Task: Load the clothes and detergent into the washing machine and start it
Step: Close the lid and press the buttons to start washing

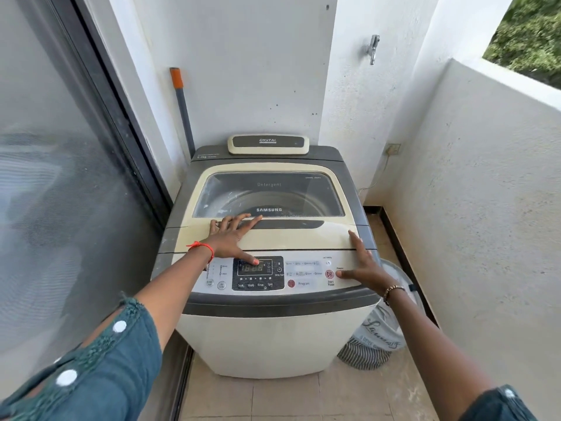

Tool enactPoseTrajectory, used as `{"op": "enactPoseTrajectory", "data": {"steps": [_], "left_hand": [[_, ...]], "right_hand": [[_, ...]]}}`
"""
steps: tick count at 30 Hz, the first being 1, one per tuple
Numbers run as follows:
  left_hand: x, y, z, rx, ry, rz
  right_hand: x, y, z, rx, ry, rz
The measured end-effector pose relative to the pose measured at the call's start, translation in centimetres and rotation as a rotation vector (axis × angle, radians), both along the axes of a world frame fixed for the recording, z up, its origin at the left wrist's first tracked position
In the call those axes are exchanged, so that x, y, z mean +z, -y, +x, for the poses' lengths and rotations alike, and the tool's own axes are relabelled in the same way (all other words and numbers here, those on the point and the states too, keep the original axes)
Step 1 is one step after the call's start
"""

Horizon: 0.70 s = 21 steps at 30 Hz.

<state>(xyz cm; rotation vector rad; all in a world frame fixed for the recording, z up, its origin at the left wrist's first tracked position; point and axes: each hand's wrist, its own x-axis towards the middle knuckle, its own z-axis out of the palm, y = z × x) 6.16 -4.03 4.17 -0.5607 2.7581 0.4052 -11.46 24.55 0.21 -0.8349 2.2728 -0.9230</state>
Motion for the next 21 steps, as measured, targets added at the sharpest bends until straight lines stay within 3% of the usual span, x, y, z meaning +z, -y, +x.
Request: {"op": "enactPoseTrajectory", "data": {"steps": [6, 12, 21], "left_hand": [[0.6, 0.3, 0.0, -0.029, 0.043, 0.039], [0.8, 0.8, -0.1, -0.033, 0.07, 0.12], [1.0, 3.1, 0.8, -0.012, 0.003, 0.401]], "right_hand": [[0.3, 3.9, 4.1, -0.164, -0.195, 0.066], [0.6, 9.9, 11.0, 0.018, -0.229, 0.011], [-0.4, 11.3, 12.3, 0.02, -0.315, 0.044]]}}
